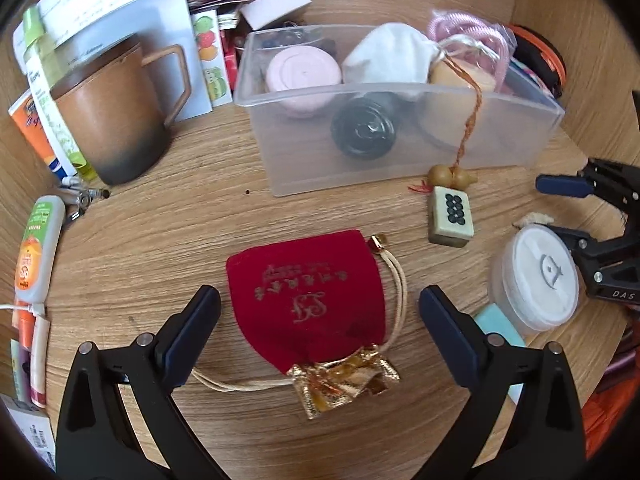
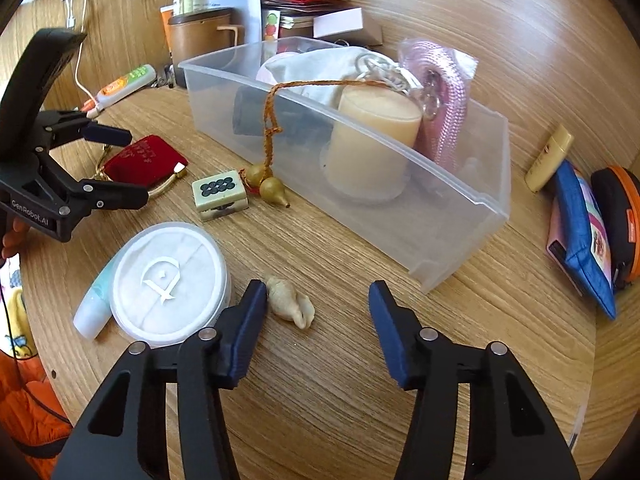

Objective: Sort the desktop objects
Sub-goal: 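Grasp the red velvet pouch with the left gripper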

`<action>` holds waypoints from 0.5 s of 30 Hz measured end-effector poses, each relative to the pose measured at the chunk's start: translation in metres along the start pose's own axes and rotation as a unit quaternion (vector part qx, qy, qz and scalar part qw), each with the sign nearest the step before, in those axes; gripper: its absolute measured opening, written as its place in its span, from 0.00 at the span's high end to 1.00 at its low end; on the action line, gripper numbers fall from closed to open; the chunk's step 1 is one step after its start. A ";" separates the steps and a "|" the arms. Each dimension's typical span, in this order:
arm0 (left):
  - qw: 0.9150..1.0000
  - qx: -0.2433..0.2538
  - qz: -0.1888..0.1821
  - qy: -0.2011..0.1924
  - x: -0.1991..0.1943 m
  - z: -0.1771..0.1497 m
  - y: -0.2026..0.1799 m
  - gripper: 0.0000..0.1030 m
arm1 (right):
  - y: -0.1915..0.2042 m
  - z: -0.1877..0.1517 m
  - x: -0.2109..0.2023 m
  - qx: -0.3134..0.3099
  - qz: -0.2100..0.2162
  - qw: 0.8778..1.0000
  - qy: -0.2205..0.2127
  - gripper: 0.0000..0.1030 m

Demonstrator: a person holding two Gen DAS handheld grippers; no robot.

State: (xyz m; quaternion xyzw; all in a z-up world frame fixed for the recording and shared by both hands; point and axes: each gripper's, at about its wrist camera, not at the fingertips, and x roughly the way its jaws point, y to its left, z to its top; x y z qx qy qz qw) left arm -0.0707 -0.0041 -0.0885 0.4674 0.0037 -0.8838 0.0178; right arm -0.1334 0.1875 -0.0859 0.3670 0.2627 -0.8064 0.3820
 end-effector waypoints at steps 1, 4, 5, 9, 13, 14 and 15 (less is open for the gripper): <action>1.000 0.001 0.002 0.002 0.001 0.000 -0.001 0.02 | 0.000 0.000 0.000 -0.002 0.001 1.000 0.001 0.53; 1.000 -0.003 0.002 0.003 0.004 0.002 0.002 0.02 | -0.001 0.001 0.002 -0.005 0.003 1.000 0.000 0.53; 1.000 -0.004 0.004 0.000 0.004 0.002 0.003 0.02 | -0.001 0.001 0.002 -0.007 0.004 1.000 -0.001 0.54; 1.000 -0.017 0.003 -0.009 0.005 0.002 0.010 0.05 | 0.004 0.001 0.001 -0.022 0.006 1.000 -0.006 0.59; 1.000 -0.017 0.005 -0.016 0.001 0.002 0.014 0.21 | 0.009 0.001 0.002 -0.033 0.014 0.999 -0.008 0.70; 1.000 -0.018 0.005 -0.016 0.000 0.002 0.015 0.23 | 0.010 0.002 0.002 -0.035 0.015 0.999 -0.008 0.72; 1.000 -0.018 0.005 -0.018 0.000 0.001 0.016 0.23 | 0.010 0.002 0.002 -0.037 0.017 0.999 -0.008 0.73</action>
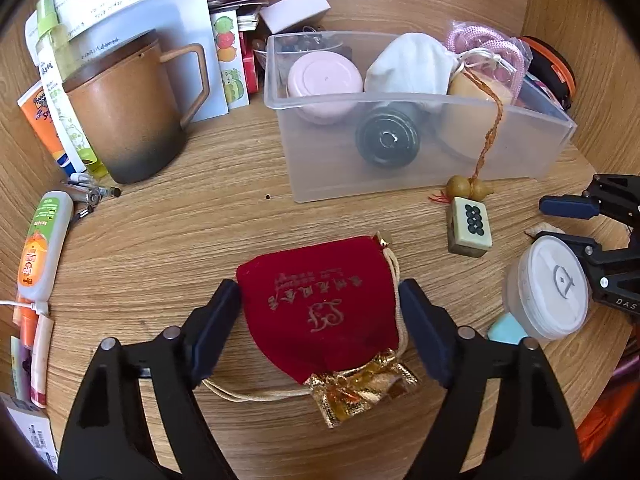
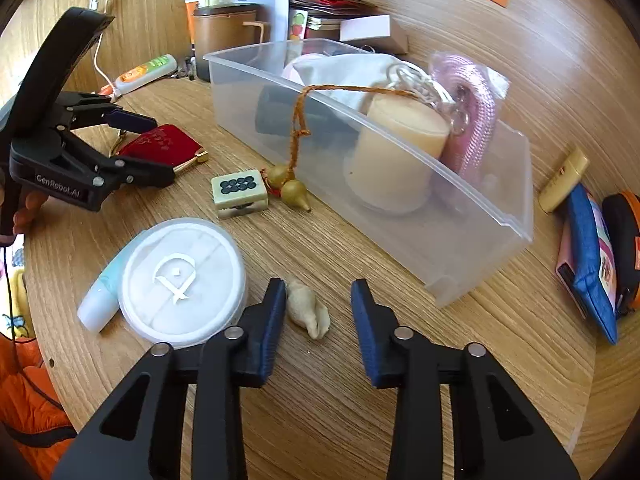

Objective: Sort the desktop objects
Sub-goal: 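Grasp the red velvet pouch with the left gripper, then lift and carry the red pouch over the clear bin with the left gripper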

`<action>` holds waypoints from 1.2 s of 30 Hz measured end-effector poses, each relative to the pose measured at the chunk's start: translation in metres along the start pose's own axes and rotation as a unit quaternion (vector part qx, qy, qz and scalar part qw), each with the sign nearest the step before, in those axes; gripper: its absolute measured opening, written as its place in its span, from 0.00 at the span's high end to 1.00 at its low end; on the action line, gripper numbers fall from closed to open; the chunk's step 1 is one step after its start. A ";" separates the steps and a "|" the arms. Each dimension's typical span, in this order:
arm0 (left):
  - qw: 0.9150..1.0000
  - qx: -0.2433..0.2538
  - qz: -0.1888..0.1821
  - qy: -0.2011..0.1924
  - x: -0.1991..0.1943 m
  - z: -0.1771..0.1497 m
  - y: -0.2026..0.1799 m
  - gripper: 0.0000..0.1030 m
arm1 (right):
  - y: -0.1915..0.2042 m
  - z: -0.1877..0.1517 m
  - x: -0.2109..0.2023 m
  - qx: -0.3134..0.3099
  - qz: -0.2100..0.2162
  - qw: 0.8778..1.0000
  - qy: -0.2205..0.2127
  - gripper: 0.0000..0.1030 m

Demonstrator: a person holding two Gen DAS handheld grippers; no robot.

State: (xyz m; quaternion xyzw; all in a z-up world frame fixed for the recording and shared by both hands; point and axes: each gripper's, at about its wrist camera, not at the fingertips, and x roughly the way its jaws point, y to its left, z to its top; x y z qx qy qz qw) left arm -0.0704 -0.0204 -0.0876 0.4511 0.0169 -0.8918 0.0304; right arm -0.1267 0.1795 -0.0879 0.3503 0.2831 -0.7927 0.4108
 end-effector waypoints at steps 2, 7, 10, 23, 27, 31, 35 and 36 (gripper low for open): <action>1.000 -0.002 0.003 -0.004 -0.001 -0.002 -0.005 0.25 | 0.001 0.001 0.001 -0.001 0.003 1.000 -0.001 0.77; 0.999 -0.027 0.017 -0.011 -0.003 -0.004 0.007 0.49 | 0.005 -0.001 0.000 0.000 0.006 1.000 -0.001 0.84; 0.999 -0.037 0.019 -0.014 -0.006 -0.006 0.014 0.56 | 0.002 -0.003 -0.001 0.010 0.004 1.000 0.000 0.84; 0.997 -0.064 0.006 -0.048 -0.019 0.000 0.021 0.61 | -0.016 -0.007 -0.019 0.055 0.000 0.998 -0.016 0.86; 0.996 -0.068 0.005 -0.065 -0.033 0.002 0.021 0.61 | -0.019 -0.007 -0.029 0.059 -0.010 0.998 -0.025 0.86; 0.994 -0.063 0.003 -0.084 -0.046 0.007 0.019 0.61 | -0.022 -0.004 -0.041 0.060 -0.013 0.997 -0.037 0.86; 0.994 -0.051 0.003 -0.099 -0.055 0.016 0.017 0.61 | -0.025 0.001 -0.053 0.059 -0.014 0.997 -0.047 0.86; 0.994 -0.048 0.004 -0.101 -0.055 0.018 0.017 0.61 | -0.025 0.002 -0.055 0.057 -0.018 0.997 -0.049 0.86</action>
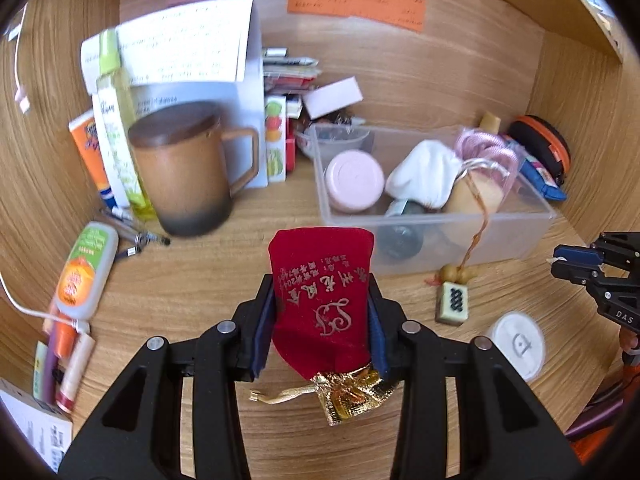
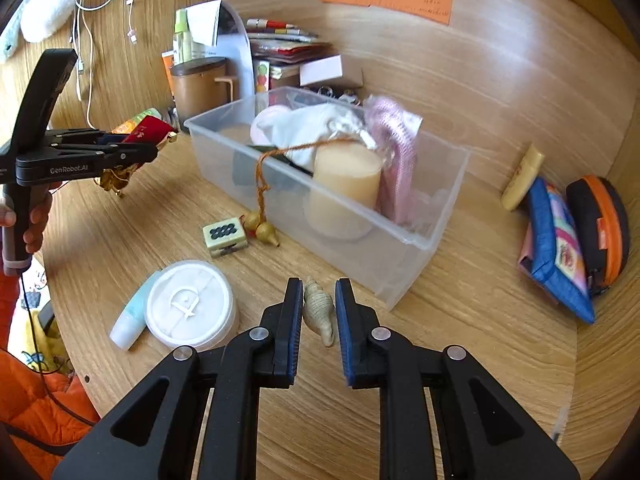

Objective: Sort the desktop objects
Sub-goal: 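Lift and carry the red pouch over the clear bin with the left gripper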

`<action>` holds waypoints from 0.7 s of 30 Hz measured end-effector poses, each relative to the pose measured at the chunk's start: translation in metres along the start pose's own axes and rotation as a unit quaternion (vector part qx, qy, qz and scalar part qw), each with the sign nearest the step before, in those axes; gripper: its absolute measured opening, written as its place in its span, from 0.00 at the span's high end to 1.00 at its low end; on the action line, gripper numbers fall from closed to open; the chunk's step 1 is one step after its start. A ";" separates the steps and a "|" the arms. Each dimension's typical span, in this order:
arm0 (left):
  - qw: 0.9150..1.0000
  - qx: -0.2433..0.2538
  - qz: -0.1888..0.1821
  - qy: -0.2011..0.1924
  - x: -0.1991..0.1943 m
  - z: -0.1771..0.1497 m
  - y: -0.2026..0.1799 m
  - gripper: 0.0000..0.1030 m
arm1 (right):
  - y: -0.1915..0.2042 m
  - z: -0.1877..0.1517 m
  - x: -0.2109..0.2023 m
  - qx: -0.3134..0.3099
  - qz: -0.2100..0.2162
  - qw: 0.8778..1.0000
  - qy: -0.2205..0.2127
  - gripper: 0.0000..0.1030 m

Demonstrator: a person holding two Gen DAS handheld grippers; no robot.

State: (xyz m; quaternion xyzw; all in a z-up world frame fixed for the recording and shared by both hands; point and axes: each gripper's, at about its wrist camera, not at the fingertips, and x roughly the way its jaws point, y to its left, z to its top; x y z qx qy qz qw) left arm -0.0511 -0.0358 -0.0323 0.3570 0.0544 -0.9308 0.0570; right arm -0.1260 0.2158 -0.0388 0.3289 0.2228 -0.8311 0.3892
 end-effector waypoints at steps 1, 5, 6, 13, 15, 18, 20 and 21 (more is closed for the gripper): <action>1.000 0.006 0.003 -0.003 -0.002 0.003 -0.002 0.61 | -0.001 0.002 -0.002 -0.001 -0.003 1.000 -0.001 0.86; 1.000 0.012 -0.001 -0.008 -0.007 0.011 -0.004 0.61 | -0.004 0.009 -0.008 -0.007 -0.017 1.000 -0.007 0.86; 1.000 0.013 -0.003 -0.010 -0.008 0.013 -0.005 0.61 | -0.005 0.010 -0.010 -0.008 -0.019 1.000 -0.010 0.86; 0.999 0.017 -0.019 -0.022 -0.011 0.033 -0.008 0.61 | -0.014 0.029 -0.016 -0.008 -0.031 0.999 -0.029 0.86; 0.999 0.020 -0.024 -0.025 -0.010 0.039 -0.009 0.61 | -0.017 0.033 -0.017 -0.008 -0.033 0.999 -0.034 0.86; 0.999 0.021 -0.035 -0.026 -0.007 0.048 -0.011 0.61 | -0.022 0.040 -0.016 -0.006 -0.037 0.998 -0.040 0.86; 0.998 0.018 -0.049 -0.024 -0.003 0.055 -0.012 0.61 | -0.026 0.044 -0.014 -0.004 -0.037 0.998 -0.040 0.86; 0.998 0.016 -0.055 -0.022 0.000 0.058 -0.013 0.61 | -0.029 0.046 -0.011 -0.001 -0.037 0.999 -0.039 0.86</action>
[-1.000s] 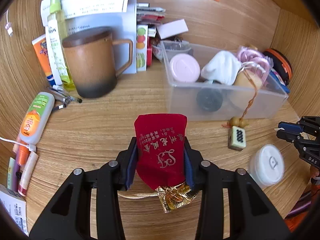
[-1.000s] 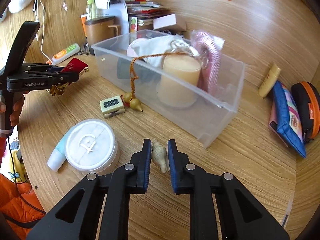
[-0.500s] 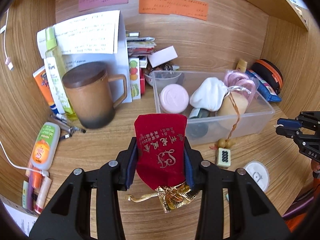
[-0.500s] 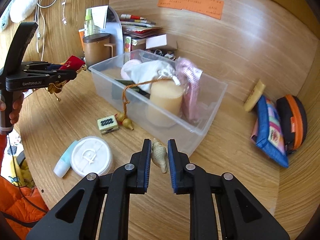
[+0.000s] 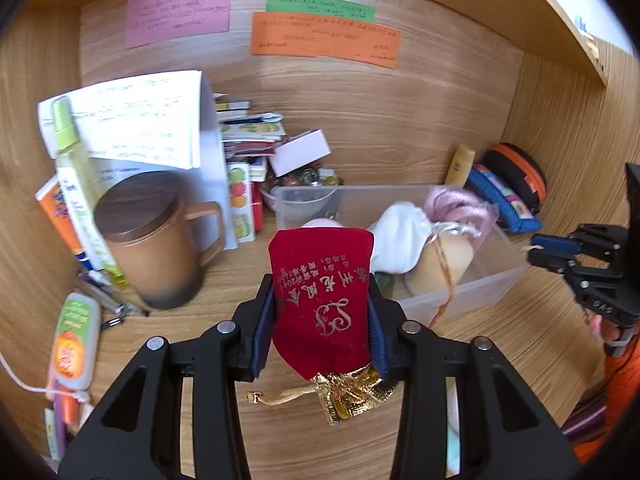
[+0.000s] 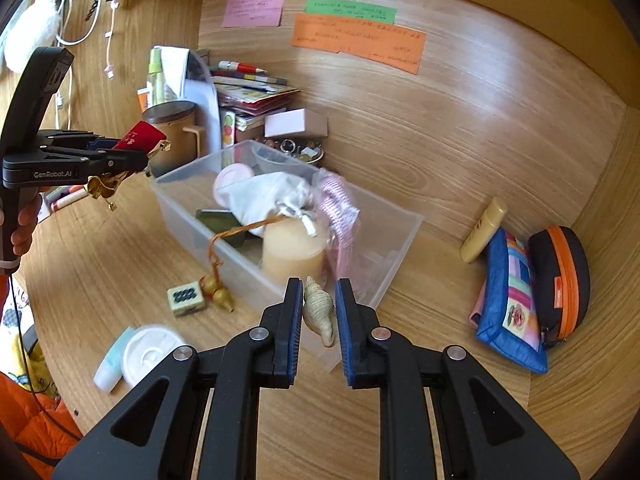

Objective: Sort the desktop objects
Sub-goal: 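Lift and carry the red pouch over the clear bin with the left gripper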

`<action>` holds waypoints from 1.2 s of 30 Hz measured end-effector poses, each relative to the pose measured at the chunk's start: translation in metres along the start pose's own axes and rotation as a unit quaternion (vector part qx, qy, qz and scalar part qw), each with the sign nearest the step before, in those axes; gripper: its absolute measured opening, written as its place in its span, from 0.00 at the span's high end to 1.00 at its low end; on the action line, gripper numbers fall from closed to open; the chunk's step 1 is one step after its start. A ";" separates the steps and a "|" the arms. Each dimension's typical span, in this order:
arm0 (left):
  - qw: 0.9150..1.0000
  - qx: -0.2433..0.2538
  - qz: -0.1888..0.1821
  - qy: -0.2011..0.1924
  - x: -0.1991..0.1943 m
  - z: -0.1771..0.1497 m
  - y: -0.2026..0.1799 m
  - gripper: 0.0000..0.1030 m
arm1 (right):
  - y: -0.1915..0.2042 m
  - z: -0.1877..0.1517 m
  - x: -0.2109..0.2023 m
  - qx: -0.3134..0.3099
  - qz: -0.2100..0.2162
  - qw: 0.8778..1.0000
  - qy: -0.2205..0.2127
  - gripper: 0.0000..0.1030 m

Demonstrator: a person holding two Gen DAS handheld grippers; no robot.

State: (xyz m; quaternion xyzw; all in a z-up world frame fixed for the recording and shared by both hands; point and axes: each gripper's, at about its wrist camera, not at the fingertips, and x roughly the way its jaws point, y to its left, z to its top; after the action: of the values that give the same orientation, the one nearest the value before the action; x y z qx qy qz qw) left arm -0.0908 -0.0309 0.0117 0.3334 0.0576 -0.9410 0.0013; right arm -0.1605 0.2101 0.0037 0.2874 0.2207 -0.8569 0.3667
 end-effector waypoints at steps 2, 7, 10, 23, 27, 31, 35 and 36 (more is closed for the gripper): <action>1.000 0.002 -0.002 -0.001 0.004 0.005 -0.001 0.61 | -0.004 0.002 0.005 0.000 0.001 1.000 0.004 0.86; 1.000 0.002 -0.015 -0.004 0.013 0.019 -0.006 0.61 | -0.007 0.007 0.018 -0.005 0.005 1.000 0.010 0.86; 1.000 0.007 -0.020 -0.003 0.020 0.026 -0.010 0.61 | -0.008 0.009 0.026 -0.007 0.009 1.000 0.016 0.86; 0.999 0.018 -0.023 0.039 0.065 0.028 -0.017 0.61 | -0.013 0.012 0.049 -0.009 0.015 0.999 0.040 0.86; 0.998 0.031 -0.011 0.050 0.074 0.022 -0.020 0.61 | -0.014 0.012 0.054 -0.012 0.016 0.999 0.045 0.86; 0.997 0.042 -0.007 0.059 0.080 0.020 -0.024 0.61 | -0.013 0.013 0.060 -0.014 0.017 0.998 0.050 0.85; 0.997 0.045 -0.009 0.062 0.083 0.018 -0.027 0.60 | -0.011 0.013 0.063 -0.018 0.014 0.998 0.055 0.85; 0.997 0.044 -0.006 0.062 0.083 0.018 -0.027 0.60 | -0.011 0.014 0.064 -0.019 0.014 0.998 0.058 0.85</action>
State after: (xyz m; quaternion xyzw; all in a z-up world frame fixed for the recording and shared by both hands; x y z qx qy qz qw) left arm -0.1677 -0.0030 -0.0235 0.3909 0.0180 -0.9200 -0.0222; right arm -0.2090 0.1770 -0.0262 0.3322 0.2538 -0.8294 0.3705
